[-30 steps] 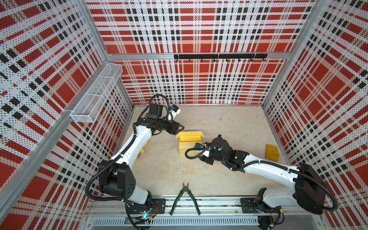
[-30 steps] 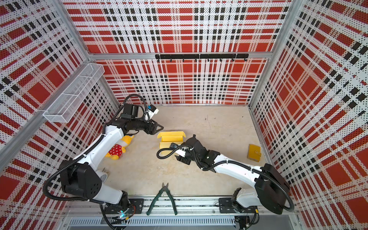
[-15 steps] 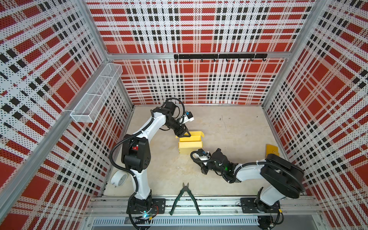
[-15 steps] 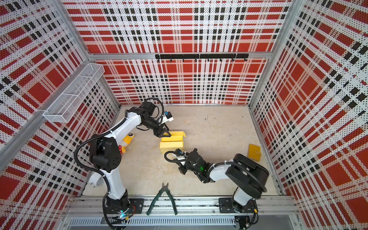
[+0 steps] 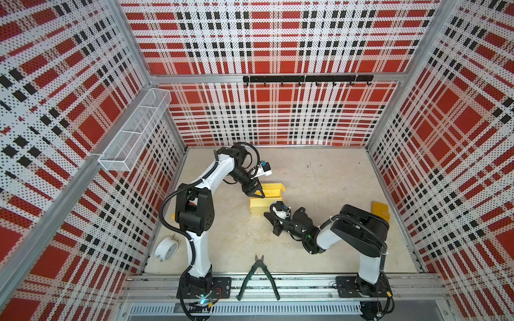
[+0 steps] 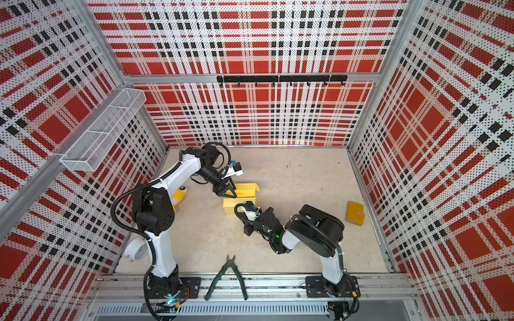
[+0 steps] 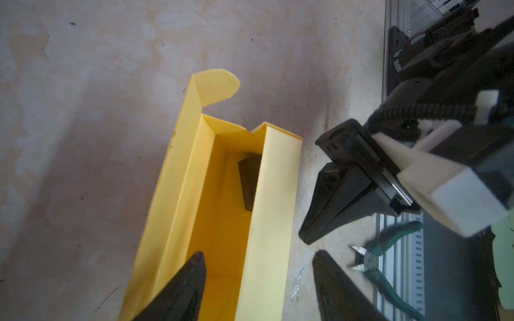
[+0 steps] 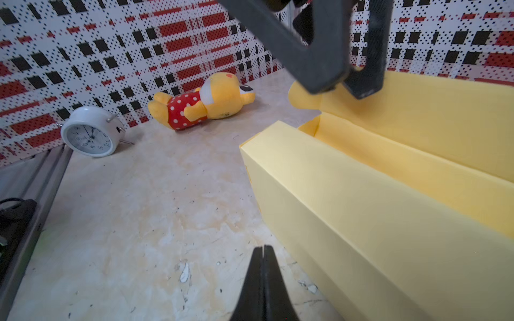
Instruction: Fold the paper box
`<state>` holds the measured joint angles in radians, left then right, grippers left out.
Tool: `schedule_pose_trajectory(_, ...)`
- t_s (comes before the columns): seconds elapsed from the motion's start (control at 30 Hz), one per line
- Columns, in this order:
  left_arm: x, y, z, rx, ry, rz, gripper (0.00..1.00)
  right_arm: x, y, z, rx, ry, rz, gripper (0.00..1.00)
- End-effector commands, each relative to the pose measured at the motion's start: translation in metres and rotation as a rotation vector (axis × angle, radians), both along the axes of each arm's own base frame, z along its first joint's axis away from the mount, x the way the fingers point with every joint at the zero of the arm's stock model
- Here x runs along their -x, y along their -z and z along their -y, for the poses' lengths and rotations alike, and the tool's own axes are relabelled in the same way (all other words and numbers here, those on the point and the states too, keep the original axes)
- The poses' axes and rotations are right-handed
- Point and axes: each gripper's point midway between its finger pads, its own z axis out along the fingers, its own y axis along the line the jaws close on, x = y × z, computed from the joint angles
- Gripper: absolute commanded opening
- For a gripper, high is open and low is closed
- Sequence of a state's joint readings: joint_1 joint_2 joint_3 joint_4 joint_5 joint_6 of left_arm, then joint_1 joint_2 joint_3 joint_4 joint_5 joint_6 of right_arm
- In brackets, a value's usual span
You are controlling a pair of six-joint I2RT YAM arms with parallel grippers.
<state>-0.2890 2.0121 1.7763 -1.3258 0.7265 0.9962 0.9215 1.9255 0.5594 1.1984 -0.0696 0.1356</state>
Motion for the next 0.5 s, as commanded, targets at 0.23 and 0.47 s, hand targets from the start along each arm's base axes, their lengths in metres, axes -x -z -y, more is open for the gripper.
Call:
schedule_pose_trajectory(0.23, -0.036, -0.055, 0.009, 0.066, -0.025, 0.225, 0.71, -0.007, -0.004, -0.002, -0.065, 0.001, 0.004, 0.0)
schedule_pose_trajectory(0.47, -0.041, -0.012, 0.009, -0.018, 0.105, 0.056, 0.7, -0.01, -0.002, -0.003, -0.078, 0.01, 0.005, 0.0)
